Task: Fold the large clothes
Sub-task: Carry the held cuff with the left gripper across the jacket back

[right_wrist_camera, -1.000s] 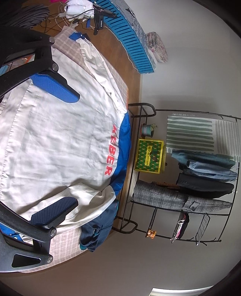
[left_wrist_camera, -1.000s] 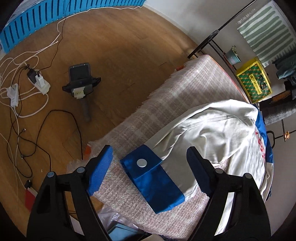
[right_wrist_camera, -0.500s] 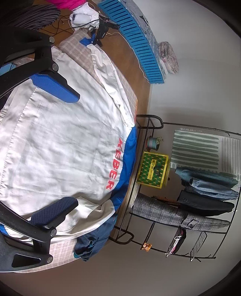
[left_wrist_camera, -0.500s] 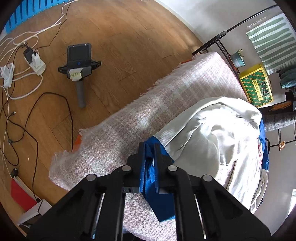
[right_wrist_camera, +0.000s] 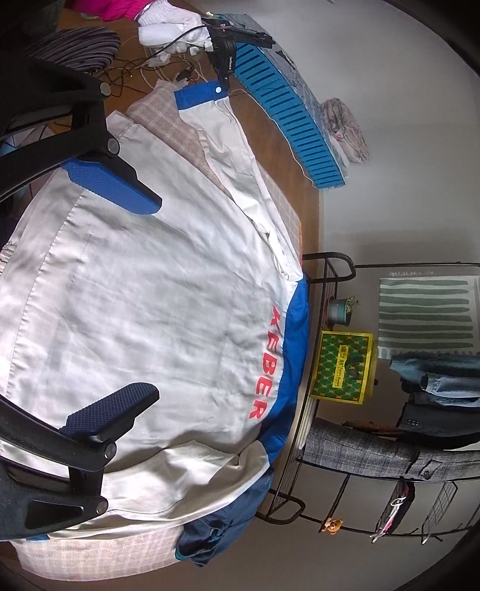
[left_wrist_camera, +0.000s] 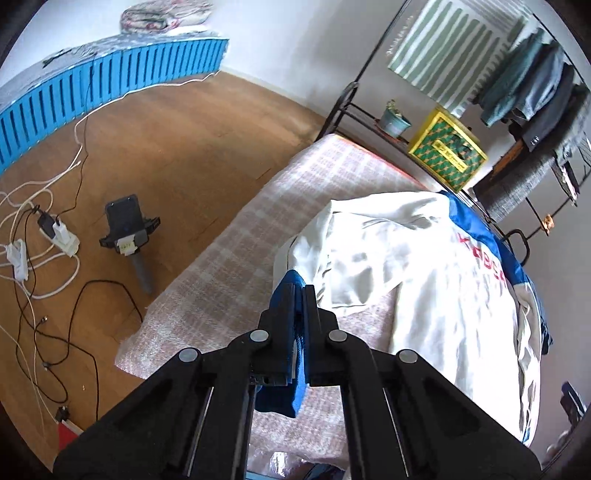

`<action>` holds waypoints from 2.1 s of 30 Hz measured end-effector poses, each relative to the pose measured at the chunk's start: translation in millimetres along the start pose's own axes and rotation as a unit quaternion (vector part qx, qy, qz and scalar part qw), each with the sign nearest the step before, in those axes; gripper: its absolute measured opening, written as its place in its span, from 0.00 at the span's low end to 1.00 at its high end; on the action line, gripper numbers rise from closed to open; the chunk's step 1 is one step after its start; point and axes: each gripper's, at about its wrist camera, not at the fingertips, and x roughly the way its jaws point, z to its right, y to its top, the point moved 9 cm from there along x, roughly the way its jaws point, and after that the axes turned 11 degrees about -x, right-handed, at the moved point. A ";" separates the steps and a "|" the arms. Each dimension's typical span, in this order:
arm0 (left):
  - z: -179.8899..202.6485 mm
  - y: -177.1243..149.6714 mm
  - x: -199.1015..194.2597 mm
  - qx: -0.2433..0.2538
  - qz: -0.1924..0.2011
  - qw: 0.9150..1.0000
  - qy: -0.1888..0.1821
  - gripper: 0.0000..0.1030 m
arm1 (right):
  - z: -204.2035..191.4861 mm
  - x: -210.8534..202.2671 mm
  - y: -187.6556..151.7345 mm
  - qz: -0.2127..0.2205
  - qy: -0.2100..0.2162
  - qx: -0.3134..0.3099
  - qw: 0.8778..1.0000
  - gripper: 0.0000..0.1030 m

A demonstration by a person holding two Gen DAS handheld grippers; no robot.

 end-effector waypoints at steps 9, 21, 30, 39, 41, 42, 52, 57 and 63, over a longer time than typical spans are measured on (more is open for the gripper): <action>77.2 -51.2 -45.5 0.079 -0.004 0.994 -0.077 0.01 | -4.3 90.7 49.6 -0.048 0.144 0.085 0.985 0.50; 106.9 -111.8 -68.3 0.131 -0.038 0.985 -0.107 0.00 | -85.7 202.9 133.7 -0.090 0.254 0.084 0.959 0.49; 112.0 -129.3 -68.1 0.157 -0.055 0.980 -0.105 0.00 | -125.3 282.0 160.1 -0.117 0.301 0.159 0.933 0.49; 118.3 -152.2 -64.5 0.187 -0.082 0.973 -0.108 0.00 | -124.9 299.7 167.6 -0.130 0.291 0.176 0.931 0.02; 119.8 -159.0 -65.4 0.196 -0.089 0.970 -0.113 0.00 | -111.4 289.6 167.8 -0.120 0.282 0.166 0.937 0.00; 120.8 -163.1 -65.7 0.200 -0.094 0.969 -0.114 0.00 | -104.9 281.9 167.6 -0.114 0.278 0.160 0.940 0.00; 132.2 -224.1 -60.8 0.275 -0.144 0.944 -0.115 0.00 | -12.6 246.9 76.3 -0.117 0.226 0.200 0.946 0.00; 133.1 -236.9 -66.1 0.283 -0.166 0.936 -0.128 0.01 | -3.2 266.8 32.5 -0.166 0.192 0.215 0.943 0.00; 128.6 -229.9 -77.8 0.256 -0.177 0.940 -0.142 0.10 | -10.5 243.7 47.2 -0.150 0.192 0.157 0.957 0.00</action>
